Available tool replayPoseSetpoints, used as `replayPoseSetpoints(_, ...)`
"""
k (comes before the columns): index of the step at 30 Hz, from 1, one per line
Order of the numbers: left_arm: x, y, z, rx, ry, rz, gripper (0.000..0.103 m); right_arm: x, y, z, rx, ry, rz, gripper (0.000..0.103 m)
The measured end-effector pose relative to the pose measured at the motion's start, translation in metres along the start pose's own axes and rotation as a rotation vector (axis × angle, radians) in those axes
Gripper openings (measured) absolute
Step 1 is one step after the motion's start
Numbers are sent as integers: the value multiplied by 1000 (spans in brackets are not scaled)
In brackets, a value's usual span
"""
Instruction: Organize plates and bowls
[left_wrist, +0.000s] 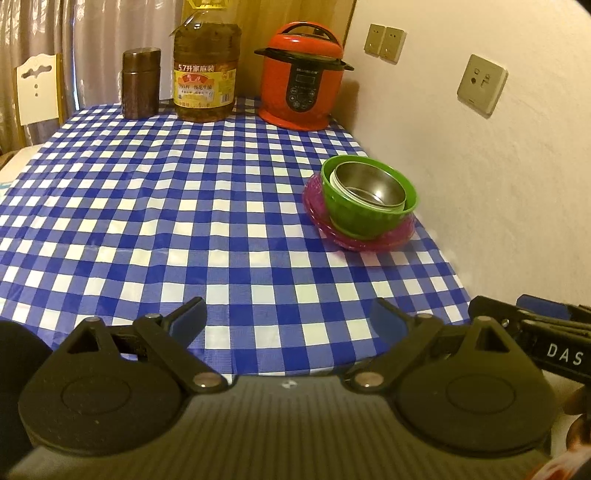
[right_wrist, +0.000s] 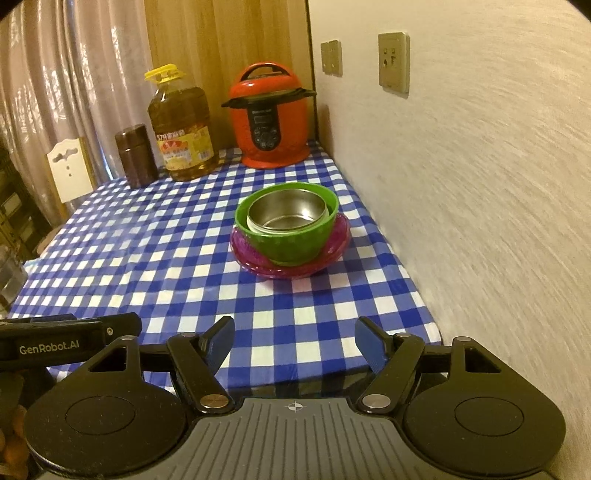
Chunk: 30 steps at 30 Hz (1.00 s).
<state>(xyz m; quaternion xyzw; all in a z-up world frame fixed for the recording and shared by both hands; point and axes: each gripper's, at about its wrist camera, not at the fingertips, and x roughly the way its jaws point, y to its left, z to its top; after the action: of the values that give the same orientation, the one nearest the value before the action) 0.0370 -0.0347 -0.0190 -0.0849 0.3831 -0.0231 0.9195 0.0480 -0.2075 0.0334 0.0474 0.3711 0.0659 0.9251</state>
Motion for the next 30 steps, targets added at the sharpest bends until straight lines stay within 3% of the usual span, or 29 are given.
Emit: replayPoseSetpoints(30, -4, -1, -2, 9, -5, 6, 94, 2, -2, 0, 12, 3, -8, 72)
